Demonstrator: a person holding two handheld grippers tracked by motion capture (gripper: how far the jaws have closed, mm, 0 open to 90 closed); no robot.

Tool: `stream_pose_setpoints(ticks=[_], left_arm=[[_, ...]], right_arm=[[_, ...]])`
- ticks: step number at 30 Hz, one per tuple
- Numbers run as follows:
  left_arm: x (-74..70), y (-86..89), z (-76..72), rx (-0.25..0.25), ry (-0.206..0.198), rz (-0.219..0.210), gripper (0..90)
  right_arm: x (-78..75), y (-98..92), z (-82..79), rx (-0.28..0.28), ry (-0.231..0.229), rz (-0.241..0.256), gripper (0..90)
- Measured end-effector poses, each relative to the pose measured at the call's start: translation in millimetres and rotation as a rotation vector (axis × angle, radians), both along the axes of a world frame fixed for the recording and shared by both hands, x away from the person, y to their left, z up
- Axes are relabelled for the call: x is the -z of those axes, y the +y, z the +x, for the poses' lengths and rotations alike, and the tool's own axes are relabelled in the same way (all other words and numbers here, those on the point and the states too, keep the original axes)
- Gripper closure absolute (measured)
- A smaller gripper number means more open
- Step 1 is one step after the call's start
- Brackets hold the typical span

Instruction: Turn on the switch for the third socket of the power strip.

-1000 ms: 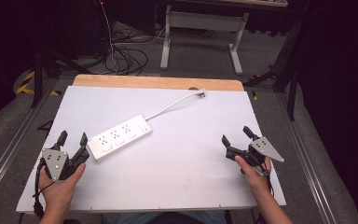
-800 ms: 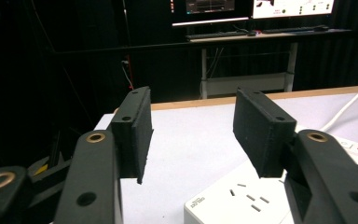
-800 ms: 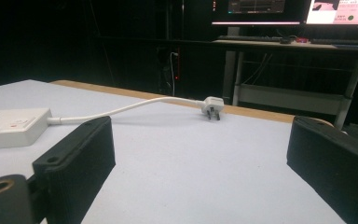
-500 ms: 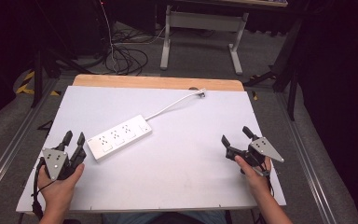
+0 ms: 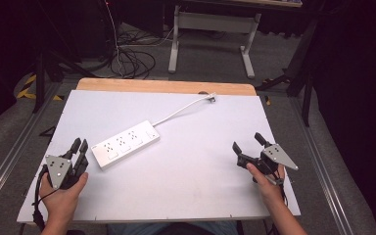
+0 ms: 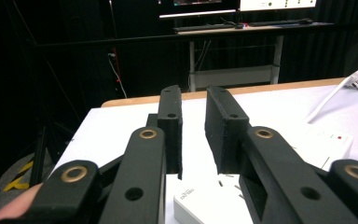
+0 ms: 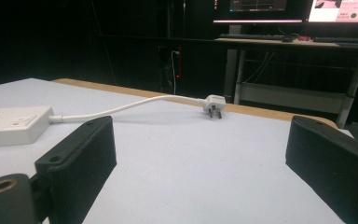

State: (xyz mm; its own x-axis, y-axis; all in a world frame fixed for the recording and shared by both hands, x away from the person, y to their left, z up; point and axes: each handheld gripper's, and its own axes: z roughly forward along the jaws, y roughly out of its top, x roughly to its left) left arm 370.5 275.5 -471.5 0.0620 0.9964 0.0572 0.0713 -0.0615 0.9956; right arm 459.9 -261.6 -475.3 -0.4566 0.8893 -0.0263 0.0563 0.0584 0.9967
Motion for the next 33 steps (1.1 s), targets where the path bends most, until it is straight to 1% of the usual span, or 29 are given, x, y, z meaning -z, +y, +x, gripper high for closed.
stream_pose_setpoints(ticks=[11, 14, 19, 24, 27, 30, 31, 33], left_arm=[[-1.7, 1.3, -1.0, 0.023, 0.020, -0.001, 86.7], [-3.2, 1.8, -1.7, 0.041, 0.038, -0.027, 89.8], [-5.6, 2.1, -2.9, 0.068, 0.061, -0.054, 89.9], [-7.0, 2.3, -2.6, 0.071, 0.069, -0.043, 89.9], [-7.6, 2.9, -2.1, 0.075, 0.076, -0.050, 89.9], [-8.5, 3.7, 0.2, 0.086, 0.101, -0.060, 89.9], [-9.0, 3.7, 1.3, 0.091, 0.106, -0.057, 89.9], [-10.2, 3.3, 3.7, 0.097, 0.107, -0.061, 89.9]], right_arm=[[0.2, 0.2, 0.0, -0.003, 0.001, -0.006, 9.0], [0.2, 0.2, 0.0, -0.002, 0.003, -0.005, 9.2], [0.1, 0.1, -0.1, -0.003, 0.002, -0.005, 9.2], [0.0, 0.1, -0.1, -0.003, 0.002, -0.004, 9.2], [0.1, 0.0, -0.1, -0.003, 0.004, -0.003, 9.2], [0.3, 0.3, -0.2, -0.002, 0.006, -0.003, 9.2], [0.4, 0.4, -0.2, -0.001, 0.007, -0.006, 9.2], [0.6, 0.6, 0.2, -0.002, 0.005, -0.008, 9.2]])
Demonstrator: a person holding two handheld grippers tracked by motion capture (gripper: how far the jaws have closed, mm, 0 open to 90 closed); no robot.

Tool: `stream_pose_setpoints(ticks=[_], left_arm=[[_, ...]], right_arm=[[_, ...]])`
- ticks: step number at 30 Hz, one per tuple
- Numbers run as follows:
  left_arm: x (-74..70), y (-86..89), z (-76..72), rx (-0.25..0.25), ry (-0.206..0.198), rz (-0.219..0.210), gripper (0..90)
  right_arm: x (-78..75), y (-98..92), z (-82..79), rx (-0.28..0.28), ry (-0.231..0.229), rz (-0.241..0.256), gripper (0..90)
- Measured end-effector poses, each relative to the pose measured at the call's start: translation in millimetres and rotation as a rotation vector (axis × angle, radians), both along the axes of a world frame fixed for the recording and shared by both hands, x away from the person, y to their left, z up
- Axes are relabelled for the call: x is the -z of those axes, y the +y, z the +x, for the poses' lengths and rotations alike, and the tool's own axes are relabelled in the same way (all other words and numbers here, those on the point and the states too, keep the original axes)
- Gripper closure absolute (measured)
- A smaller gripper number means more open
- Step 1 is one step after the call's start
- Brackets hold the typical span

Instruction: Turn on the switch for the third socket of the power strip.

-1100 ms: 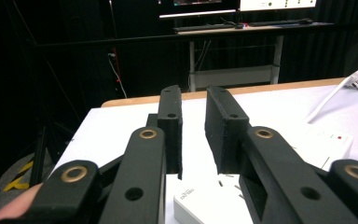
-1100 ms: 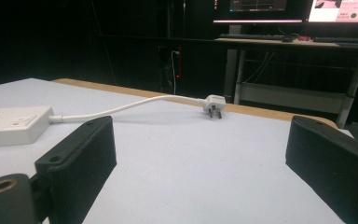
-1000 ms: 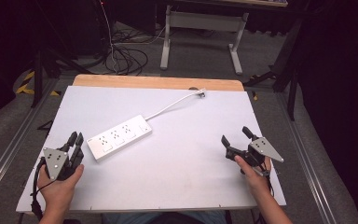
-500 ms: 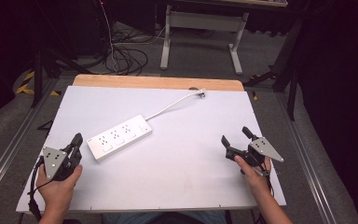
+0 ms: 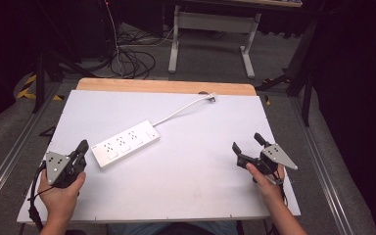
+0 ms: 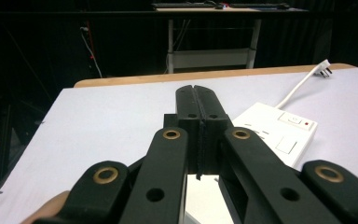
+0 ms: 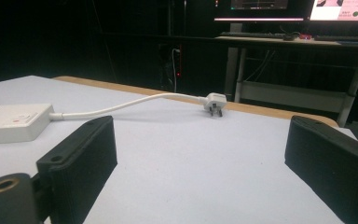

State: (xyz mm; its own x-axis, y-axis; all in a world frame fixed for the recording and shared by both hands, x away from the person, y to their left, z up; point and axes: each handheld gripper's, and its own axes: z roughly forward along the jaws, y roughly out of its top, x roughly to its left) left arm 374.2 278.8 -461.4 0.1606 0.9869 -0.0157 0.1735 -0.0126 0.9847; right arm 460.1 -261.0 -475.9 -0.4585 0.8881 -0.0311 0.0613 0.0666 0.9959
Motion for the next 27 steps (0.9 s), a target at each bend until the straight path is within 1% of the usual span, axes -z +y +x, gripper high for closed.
stream_pose_setpoints(ticks=[2, 8, 15, 22, 23, 27], left_arm=[[-1.1, -1.2, 1.9, 0.011, 0.009, -0.001, 89.9], [-2.7, -6.4, 5.6, 0.034, 0.024, 0.025, 89.9], [-2.6, -11.0, 9.5, 0.073, 0.067, 0.041, 89.9], [-1.8, -17.3, 13.2, 0.102, 0.080, 0.079, 89.9], [-1.7, -18.3, 14.1, 0.103, 0.077, 0.083, 89.9], [-0.6, -22.5, 16.3, 0.118, 0.090, 0.096, 89.9]], right_arm=[[0.1, 0.3, -0.1, 0.000, 0.001, -0.002, 9.3], [0.4, 0.3, -0.1, 0.000, 0.004, -0.002, 9.5], [0.7, 0.1, -0.1, -0.001, 0.005, -0.002, 9.6], [1.1, 0.4, 0.0, -0.001, 0.007, -0.002, 9.6], [1.1, 0.3, 0.0, -0.001, 0.008, -0.001, 9.6], [1.2, 0.3, -0.3, -0.001, 0.011, 0.000, 9.7]])
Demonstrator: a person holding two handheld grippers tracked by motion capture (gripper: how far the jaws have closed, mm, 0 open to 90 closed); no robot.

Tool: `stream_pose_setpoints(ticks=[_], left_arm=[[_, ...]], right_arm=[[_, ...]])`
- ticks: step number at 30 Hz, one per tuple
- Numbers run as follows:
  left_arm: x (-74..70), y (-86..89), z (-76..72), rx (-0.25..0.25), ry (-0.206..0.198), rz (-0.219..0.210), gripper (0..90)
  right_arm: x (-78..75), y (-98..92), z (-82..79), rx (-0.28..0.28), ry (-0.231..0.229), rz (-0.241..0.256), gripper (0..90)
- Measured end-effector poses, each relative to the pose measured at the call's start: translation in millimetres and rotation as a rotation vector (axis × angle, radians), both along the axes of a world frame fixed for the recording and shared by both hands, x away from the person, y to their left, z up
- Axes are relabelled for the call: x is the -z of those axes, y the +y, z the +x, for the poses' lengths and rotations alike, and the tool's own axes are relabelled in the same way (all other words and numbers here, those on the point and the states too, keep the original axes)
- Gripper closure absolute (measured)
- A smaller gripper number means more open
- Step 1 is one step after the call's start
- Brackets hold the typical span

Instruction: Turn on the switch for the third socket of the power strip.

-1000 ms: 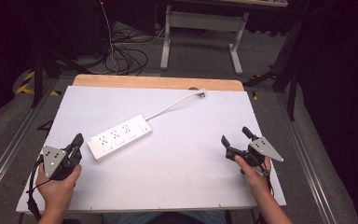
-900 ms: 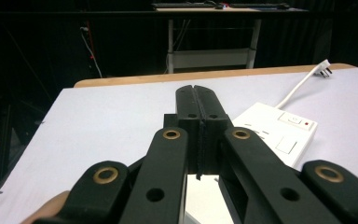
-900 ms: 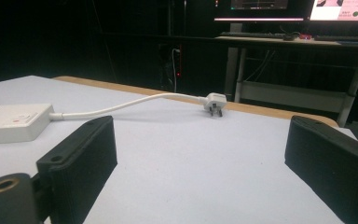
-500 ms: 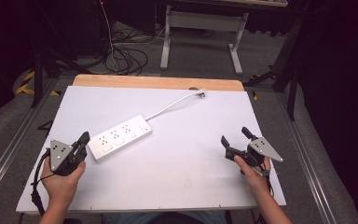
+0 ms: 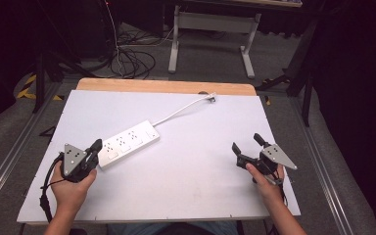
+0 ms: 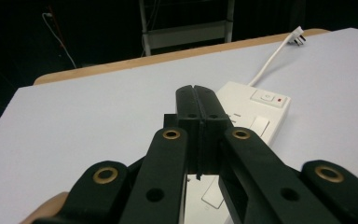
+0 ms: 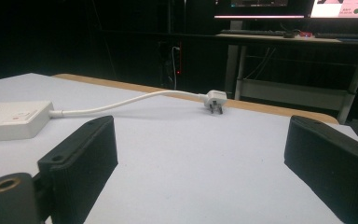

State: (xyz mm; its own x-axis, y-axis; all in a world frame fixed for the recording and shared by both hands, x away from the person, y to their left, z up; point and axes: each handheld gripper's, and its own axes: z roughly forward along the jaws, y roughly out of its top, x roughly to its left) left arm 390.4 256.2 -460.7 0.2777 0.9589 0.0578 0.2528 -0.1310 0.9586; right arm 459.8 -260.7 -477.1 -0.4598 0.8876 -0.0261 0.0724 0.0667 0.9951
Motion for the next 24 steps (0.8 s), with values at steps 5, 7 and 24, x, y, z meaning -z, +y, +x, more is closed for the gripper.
stream_pose_setpoints(ticks=[5, 7, 24], left_arm=[[1.3, -4.3, 2.6, 0.025, 0.035, 0.030, 89.9], [1.9, -5.9, 4.4, 0.039, 0.068, 0.040, 89.9], [15.7, -22.1, 22.7, 0.122, 0.272, 0.158, 89.9]], right_arm=[[-0.1, -0.6, -0.1, 0.003, -0.001, -0.003, 9.8], [0.0, -0.7, -0.3, 0.004, -0.001, -0.003, 9.8], [0.3, -0.6, -0.2, 0.004, 0.001, -0.003, 10.0]])
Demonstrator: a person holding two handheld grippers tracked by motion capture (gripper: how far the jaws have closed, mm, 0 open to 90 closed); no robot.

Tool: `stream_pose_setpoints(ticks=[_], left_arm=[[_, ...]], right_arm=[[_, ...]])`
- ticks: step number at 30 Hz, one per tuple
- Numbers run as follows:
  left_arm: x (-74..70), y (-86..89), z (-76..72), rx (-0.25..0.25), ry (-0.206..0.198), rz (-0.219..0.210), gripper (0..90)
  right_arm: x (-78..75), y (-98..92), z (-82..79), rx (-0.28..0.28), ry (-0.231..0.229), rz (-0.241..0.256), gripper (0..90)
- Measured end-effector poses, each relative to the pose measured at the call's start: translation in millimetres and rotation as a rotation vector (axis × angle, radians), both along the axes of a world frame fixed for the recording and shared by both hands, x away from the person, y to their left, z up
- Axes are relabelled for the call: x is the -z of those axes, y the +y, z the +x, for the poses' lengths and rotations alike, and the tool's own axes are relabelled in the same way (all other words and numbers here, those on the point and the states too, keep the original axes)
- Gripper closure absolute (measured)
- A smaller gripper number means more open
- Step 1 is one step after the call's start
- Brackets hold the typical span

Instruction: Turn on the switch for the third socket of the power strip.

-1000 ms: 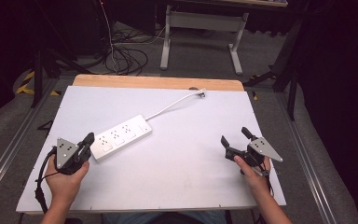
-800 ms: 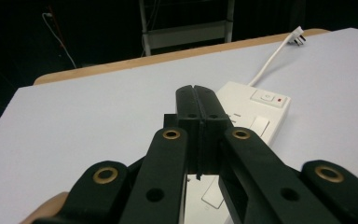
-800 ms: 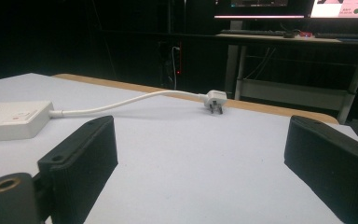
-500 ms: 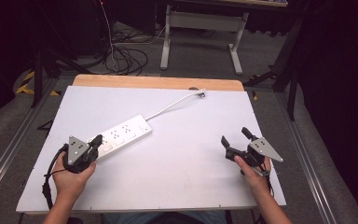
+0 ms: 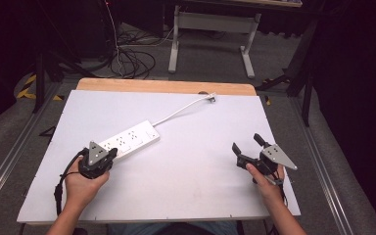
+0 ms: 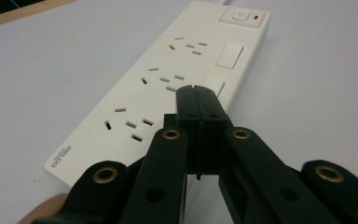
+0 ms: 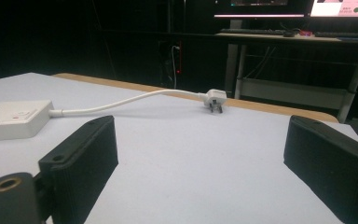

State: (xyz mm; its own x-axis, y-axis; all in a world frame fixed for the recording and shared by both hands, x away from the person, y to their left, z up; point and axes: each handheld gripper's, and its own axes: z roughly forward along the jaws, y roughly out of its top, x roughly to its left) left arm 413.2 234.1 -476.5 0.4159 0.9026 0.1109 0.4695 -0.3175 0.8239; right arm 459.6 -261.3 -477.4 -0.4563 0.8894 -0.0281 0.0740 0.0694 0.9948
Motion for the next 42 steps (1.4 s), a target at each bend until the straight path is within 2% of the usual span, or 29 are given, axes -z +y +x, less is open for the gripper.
stream_pose_setpoints(ticks=[4, 9, 12, 14, 18, 24, 28, 34, 37, 38, 42], left_arm=[[0.7, -2.5, 1.7, 0.008, 0.017, 0.014, 89.9], [-1.1, -4.0, 6.3, 0.007, 0.029, 0.061, 89.9], [-1.7, -4.8, 10.8, 0.012, 0.045, 0.061, 89.9], [-1.1, -5.0, 9.4, 0.016, 0.050, 0.079, 89.9], [-3.5, -4.2, 9.1, 0.014, 0.041, 0.055, 89.9], [-2.6, -2.8, 11.4, 0.010, 0.043, 0.059, 89.8], [-0.9, -3.6, 12.6, 0.012, 0.059, 0.064, 89.9], [0.6, -3.8, 13.6, 0.006, 0.045, 0.063, 89.9], [1.7, -6.2, 13.5, 0.014, 0.050, 0.058, 90.0], [1.4, -6.7, 13.6, 0.015, 0.045, 0.073, 90.0], [1.6, -6.1, 14.0, 0.018, 0.047, 0.065, 90.0]], right_arm=[[0.0, 0.1, -0.2, -0.002, -0.001, 0.000, 10.0], [0.2, -0.1, 0.3, 0.001, 0.001, -0.001, 10.0], [-0.2, 0.0, -0.2, 0.000, -0.001, 0.002, 10.1], [-0.2, -0.5, 0.0, 0.001, -0.002, 0.004, 10.1], [0.3, -0.3, 0.9, 0.002, 0.003, 0.002, 10.1], [0.1, 0.3, 0.5, -0.002, 0.001, 0.000, 10.1], [0.1, 0.1, 0.4, -0.002, 0.002, 0.002, 10.1], [-0.2, -0.3, 0.2, -0.005, 0.002, 0.005, 10.2], [-0.6, -0.7, -0.3, -0.007, 0.000, 0.010, 10.3], [-0.6, -0.9, -0.3, -0.007, 0.001, 0.010, 10.3], [-0.7, -1.3, -0.5, -0.004, 0.002, 0.013, 10.2]])
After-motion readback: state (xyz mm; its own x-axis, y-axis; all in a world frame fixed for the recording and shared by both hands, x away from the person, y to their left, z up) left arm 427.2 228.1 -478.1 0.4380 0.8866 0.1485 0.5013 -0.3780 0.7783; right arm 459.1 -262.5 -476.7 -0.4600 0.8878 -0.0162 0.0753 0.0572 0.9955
